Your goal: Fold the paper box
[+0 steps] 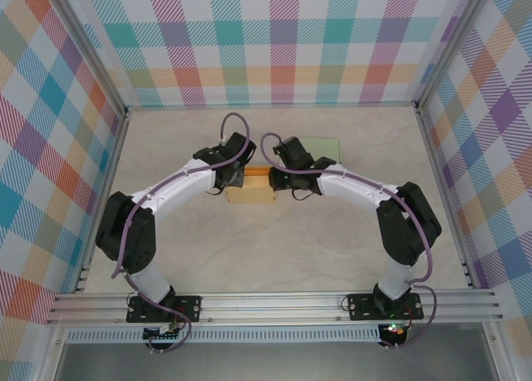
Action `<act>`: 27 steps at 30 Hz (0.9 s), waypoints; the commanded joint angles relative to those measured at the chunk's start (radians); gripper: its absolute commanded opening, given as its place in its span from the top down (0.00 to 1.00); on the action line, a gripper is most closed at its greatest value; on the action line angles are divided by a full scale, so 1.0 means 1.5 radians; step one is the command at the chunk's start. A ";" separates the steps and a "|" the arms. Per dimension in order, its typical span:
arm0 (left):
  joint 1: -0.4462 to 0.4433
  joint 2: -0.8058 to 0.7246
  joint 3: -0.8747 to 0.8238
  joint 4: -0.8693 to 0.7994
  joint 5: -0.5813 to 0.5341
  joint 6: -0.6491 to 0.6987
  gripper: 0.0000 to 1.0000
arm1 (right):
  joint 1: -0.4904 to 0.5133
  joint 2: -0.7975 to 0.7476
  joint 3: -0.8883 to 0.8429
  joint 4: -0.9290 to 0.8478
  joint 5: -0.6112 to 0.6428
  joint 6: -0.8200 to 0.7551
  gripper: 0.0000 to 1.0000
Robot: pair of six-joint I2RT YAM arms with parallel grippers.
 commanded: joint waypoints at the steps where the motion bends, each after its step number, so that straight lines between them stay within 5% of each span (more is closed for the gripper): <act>1: 0.002 -0.021 0.024 -0.039 0.027 0.007 1.00 | 0.012 0.052 -0.011 -0.087 0.023 -0.014 0.82; 27: 0.003 -0.051 -0.021 -0.015 0.117 -0.061 1.00 | 0.024 0.077 0.004 -0.095 0.047 -0.016 0.83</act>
